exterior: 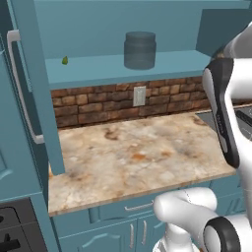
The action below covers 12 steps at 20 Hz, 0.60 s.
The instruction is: Pick the jar and jar from the dining table and place them in the open cabinet. Close the cabinet after placing the objects.
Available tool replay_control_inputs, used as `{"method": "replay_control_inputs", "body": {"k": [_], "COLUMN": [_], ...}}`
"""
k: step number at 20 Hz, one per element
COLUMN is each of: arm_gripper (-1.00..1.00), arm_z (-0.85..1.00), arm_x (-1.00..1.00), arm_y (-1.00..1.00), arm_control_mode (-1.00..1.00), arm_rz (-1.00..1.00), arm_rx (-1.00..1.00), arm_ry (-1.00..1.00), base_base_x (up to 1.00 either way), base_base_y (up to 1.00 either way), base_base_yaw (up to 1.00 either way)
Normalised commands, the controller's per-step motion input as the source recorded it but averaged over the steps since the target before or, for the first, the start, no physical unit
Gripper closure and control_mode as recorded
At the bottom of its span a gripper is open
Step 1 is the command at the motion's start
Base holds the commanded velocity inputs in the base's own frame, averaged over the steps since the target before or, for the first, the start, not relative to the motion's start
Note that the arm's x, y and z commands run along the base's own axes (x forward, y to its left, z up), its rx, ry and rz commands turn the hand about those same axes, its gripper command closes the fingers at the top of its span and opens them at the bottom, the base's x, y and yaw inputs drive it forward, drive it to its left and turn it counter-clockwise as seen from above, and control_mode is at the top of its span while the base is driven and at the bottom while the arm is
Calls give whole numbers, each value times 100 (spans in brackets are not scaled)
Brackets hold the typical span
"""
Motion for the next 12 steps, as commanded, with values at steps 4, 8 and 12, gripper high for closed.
{"method": "replay_control_inputs", "body": {"k": [4, 8, 12], "arm_gripper": [100, 100, 100], "arm_z": [0, 0, 0], "arm_x": [38, 43, 56], "arm_y": [-10, -9, -11], "arm_control_mode": [-100, -100, -100], "arm_rz": [4, 0, 0], "arm_rx": [0, 0, 0], "arm_ry": [-4, 1, 5], "base_base_x": [0, 0, 0], "base_base_y": [0, 0, 0], "base_base_yaw": [0, 0, 0]}}
